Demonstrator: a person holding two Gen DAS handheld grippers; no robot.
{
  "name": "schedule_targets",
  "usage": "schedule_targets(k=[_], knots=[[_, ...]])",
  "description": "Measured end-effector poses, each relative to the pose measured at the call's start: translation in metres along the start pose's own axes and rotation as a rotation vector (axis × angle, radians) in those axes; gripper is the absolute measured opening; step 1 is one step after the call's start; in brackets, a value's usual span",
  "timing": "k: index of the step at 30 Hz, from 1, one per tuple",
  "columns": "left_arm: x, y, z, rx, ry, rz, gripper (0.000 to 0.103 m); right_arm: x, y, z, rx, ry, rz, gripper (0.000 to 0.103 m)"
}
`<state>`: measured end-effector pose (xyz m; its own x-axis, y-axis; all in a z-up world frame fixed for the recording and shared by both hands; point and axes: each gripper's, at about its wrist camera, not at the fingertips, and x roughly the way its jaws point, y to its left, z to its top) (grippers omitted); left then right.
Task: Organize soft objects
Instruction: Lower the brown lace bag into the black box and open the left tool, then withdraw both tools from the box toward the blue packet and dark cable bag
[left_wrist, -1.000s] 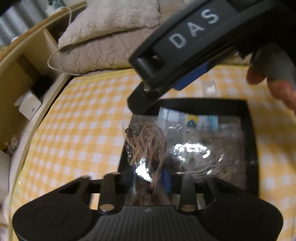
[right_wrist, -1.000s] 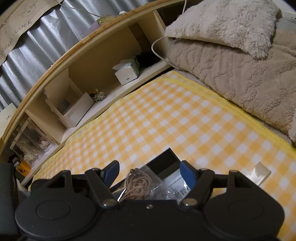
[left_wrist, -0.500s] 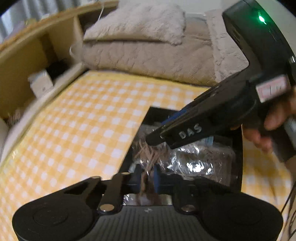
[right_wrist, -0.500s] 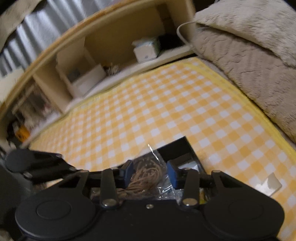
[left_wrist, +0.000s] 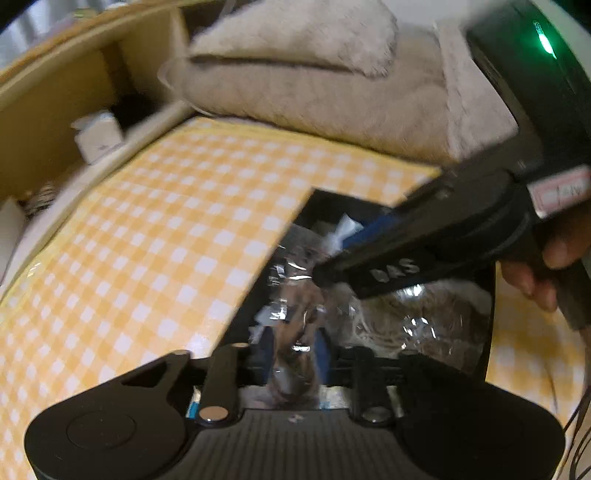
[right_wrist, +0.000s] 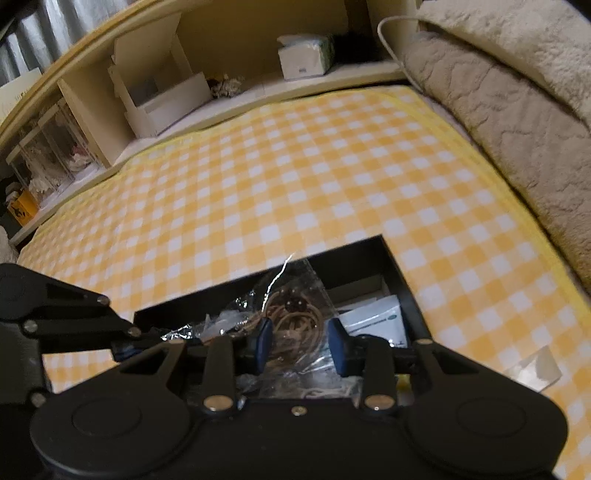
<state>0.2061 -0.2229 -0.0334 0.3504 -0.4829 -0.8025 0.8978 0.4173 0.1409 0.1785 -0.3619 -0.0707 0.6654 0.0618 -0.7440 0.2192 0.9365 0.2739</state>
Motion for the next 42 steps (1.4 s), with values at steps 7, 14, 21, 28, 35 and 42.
schedule_targets(k=[7,14,21,28,35,42], knots=[[-0.033,0.013,-0.014,-0.104,-0.052,0.052,0.057,-0.034,0.013,-0.003,-0.026,-0.059,0.028,0.054],[-0.065,0.014,-0.029,-0.165,-0.101,0.081,0.08,-0.064,0.03,-0.009,-0.061,-0.107,0.002,0.07],[-0.096,0.012,-0.043,-0.226,-0.156,0.113,0.097,-0.096,0.046,-0.02,-0.121,-0.182,-0.066,0.087],[-0.12,0.018,-0.061,-0.321,-0.193,0.164,0.103,-0.112,0.05,-0.028,-0.147,-0.235,-0.101,0.103],[-0.142,0.035,-0.083,-0.432,-0.208,0.212,0.103,-0.113,0.053,-0.032,-0.163,-0.259,-0.128,0.103],[-0.165,0.061,-0.116,-0.556,-0.222,0.284,0.103,-0.111,0.073,-0.037,-0.176,-0.303,-0.097,0.103]])
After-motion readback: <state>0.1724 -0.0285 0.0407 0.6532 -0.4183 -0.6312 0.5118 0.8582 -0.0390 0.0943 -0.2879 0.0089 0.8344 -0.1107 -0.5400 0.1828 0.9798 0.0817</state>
